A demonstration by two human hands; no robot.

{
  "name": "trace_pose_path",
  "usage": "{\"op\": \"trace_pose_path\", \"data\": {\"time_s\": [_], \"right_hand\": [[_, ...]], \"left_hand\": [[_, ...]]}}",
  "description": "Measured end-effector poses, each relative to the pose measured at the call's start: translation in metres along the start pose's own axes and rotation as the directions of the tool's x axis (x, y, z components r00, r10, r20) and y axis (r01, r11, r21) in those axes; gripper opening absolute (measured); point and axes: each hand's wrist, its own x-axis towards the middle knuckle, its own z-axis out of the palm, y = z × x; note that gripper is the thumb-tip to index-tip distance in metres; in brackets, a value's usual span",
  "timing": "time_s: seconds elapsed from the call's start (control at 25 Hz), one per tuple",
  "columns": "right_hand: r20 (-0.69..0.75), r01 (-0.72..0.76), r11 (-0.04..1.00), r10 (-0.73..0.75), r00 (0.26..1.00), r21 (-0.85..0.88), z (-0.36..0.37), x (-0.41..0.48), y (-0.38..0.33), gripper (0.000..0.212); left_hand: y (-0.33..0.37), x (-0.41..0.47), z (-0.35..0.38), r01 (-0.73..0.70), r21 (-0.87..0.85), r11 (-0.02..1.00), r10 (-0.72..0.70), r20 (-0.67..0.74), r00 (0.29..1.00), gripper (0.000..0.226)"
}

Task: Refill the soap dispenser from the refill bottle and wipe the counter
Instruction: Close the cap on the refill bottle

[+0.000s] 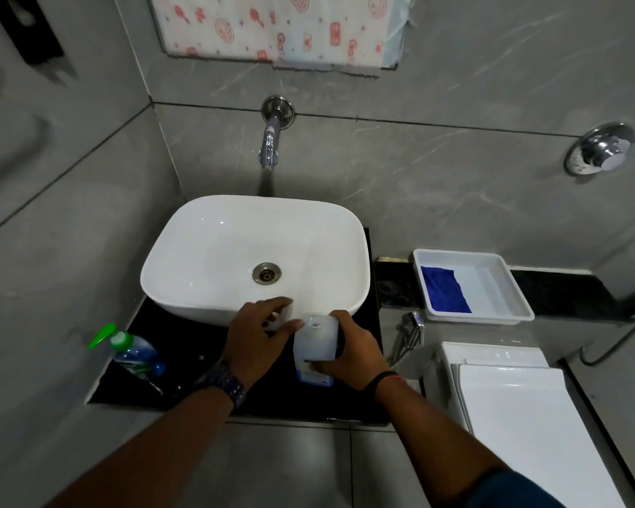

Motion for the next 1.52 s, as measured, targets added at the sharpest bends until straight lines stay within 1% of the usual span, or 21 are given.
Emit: {"op": "trace_pose_path", "data": {"time_s": [0.08, 0.12, 0.16, 0.28, 0.36, 0.52, 0.64, 0.72, 0.8, 0.92, 0.96, 1.04, 1.08, 1.12, 1.16, 1.24, 1.28, 1.4, 1.52], "right_hand": [[0.033, 0.011, 0.999, -0.01, 0.999, -0.041, -0.008, 0.0, -0.012, 0.067], [0.037, 0.016, 0.998, -0.014, 0.999, -0.057, -0.013, 0.0, -0.019, 0.067], [0.035, 0.021, 0.998, -0.019, 0.999, -0.064, -0.017, 0.001, -0.026, 0.067], [0.02, 0.042, 0.998, -0.041, 0.999, -0.051, -0.031, 0.002, -0.044, 0.065], [0.008, 0.055, 0.997, -0.055, 0.998, -0.055, -0.041, 0.001, -0.053, 0.065], [0.009, 0.073, 0.995, -0.072, 0.997, -0.073, -0.057, 0.001, -0.067, 0.069], [0.007, 0.102, 0.992, -0.102, 0.995, -0.073, -0.065, -0.001, -0.072, 0.072], [0.003, 0.114, 0.992, -0.114, 0.993, -0.056, -0.069, -0.003, -0.076, 0.072], [0.016, 0.125, 0.991, -0.125, 0.992, -0.036, -0.072, -0.003, -0.081, 0.073], [0.015, 0.127, 0.991, -0.127, 0.992, -0.048, -0.076, -0.003, -0.085, 0.076], [0.007, 0.118, 0.991, -0.118, 0.993, -0.057, -0.079, -0.004, -0.085, 0.077], [-0.006, 0.103, 0.992, -0.104, 0.995, -0.071, -0.084, -0.004, -0.083, 0.077], [-0.009, 0.105, 0.992, -0.106, 0.994, -0.076, -0.086, -0.004, -0.083, 0.077], [-0.01, 0.111, 0.991, -0.112, 0.994, -0.079, -0.087, -0.004, -0.084, 0.076], [-0.01, 0.115, 0.99, -0.116, 0.993, -0.08, -0.088, -0.003, -0.085, 0.076], [0.002, 0.122, 0.99, -0.123, 0.992, -0.075, -0.087, -0.002, -0.09, 0.077], [0.01, 0.126, 0.989, -0.125, 0.992, -0.072, -0.086, -0.001, -0.092, 0.079], [0.022, 0.126, 0.99, -0.125, 0.992, -0.063, -0.087, 0.0, -0.097, 0.081], [0.027, 0.131, 0.988, -0.129, 0.991, -0.087, -0.089, -0.001, -0.098, 0.079]], "left_hand": [[0.022, 0.008, -0.012, -0.191, 0.053, 0.98, 0.186, 0.093, 0.978, 0.034], [0.031, 0.011, -0.017, -0.243, 0.068, 0.968, 0.232, 0.142, 0.962, 0.033], [0.038, 0.014, -0.021, -0.263, 0.076, 0.962, 0.246, 0.183, 0.952, 0.032], [0.055, 0.023, -0.031, -0.236, 0.069, 0.969, 0.217, 0.218, 0.952, 0.034], [0.066, 0.03, -0.038, -0.214, 0.073, 0.974, 0.186, 0.282, 0.941, 0.035], [0.084, 0.044, -0.046, -0.222, 0.056, 0.973, 0.175, 0.442, 0.88, 0.037], [0.093, 0.046, -0.049, -0.237, 0.047, 0.97, 0.184, 0.49, 0.852, 0.039], [0.1, 0.045, -0.049, -0.211, 0.014, 0.977, 0.178, 0.487, 0.855, 0.037], [0.106, 0.046, -0.048, -0.124, -0.045, 0.991, 0.131, 0.455, 0.881, 0.036], [0.1, 0.05, -0.055, 0.064, -0.139, 0.988, -0.018, 0.306, 0.952, 0.046], [0.095, 0.052, -0.059, 0.085, -0.146, 0.986, -0.049, 0.234, 0.971, 0.044], [0.085, 0.052, -0.068, 0.073, -0.143, 0.987, -0.058, 0.104, 0.993, 0.025], [0.084, 0.05, -0.07, 0.06, -0.145, 0.988, -0.051, 0.066, 0.997, 0.018], [0.087, 0.049, -0.071, 0.051, -0.141, 0.989, -0.042, 0.061, 0.997, 0.014], [0.093, 0.047, -0.069, 0.046, -0.134, 0.99, -0.034, 0.095, 0.995, 0.015], [0.104, 0.045, -0.062, 0.029, -0.076, 0.997, -0.012, 0.213, 0.977, 0.033], [0.109, 0.044, -0.058, 0.01, -0.028, 1.0, -0.002, 0.247, 0.969, 0.037], [0.116, 0.047, -0.057, -0.037, 0.074, 0.997, 0.018, 0.244, 0.97, 0.037], [0.12, 0.047, -0.062, -0.044, 0.142, 0.989, 0.014, 0.208, 0.978, 0.039]]}}
